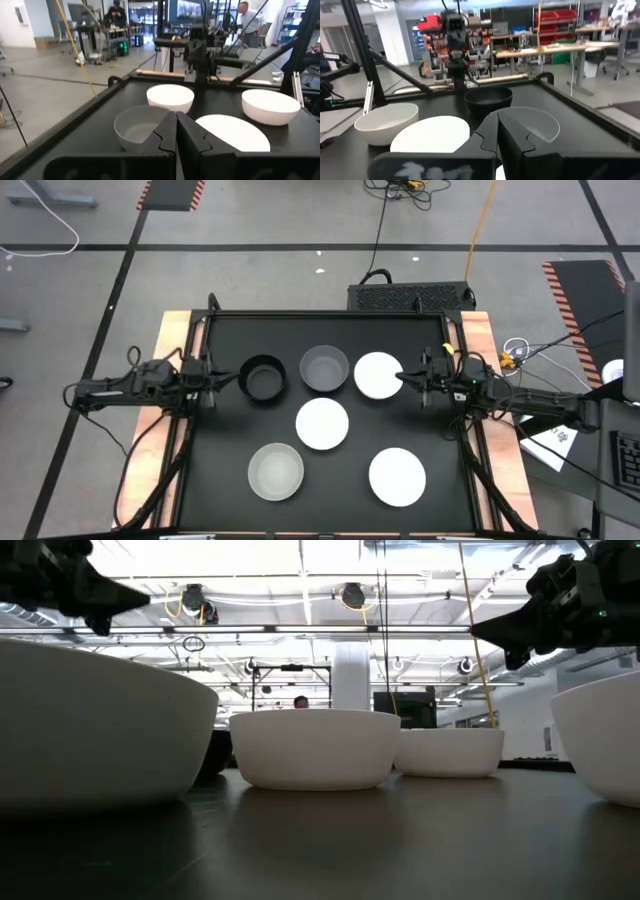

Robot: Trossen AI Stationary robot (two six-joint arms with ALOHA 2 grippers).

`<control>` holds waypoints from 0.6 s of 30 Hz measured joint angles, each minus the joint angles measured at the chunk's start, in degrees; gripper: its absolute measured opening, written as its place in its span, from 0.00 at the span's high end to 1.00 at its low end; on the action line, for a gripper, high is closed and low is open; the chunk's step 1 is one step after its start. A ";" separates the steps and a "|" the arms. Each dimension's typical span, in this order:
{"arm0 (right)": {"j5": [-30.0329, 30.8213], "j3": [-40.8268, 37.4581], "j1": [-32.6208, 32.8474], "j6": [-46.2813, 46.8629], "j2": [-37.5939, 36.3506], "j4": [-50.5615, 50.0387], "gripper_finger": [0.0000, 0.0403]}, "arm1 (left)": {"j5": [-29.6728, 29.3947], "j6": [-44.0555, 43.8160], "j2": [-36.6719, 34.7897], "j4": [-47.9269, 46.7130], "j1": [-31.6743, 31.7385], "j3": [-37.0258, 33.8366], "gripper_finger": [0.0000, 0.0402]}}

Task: Nest bowls inside each other
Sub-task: Stack the top white bowl on the middle white bowl

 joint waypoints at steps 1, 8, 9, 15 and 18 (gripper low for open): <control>0.00 -0.51 0.00 -0.15 -0.03 1.02 1.00 | 0.02 -0.04 -0.02 0.64 0.00 -0.48 0.98; 0.13 -1.17 -1.62 -0.47 0.65 -0.49 1.00 | 0.14 -0.47 -0.02 3.72 0.13 -4.06 0.98; 0.13 -1.17 -1.99 -0.19 0.80 -0.52 1.00 | 0.31 -0.42 -0.03 4.17 0.13 -4.19 0.98; 2.22 -1.23 -5.05 -0.63 3.08 -2.10 1.00 | 0.06 0.07 -0.02 4.41 1.31 -6.17 0.98; 7.22 -1.04 -7.91 0.60 5.12 -1.18 1.00 | 0.04 0.07 -0.02 4.79 3.07 -6.61 0.98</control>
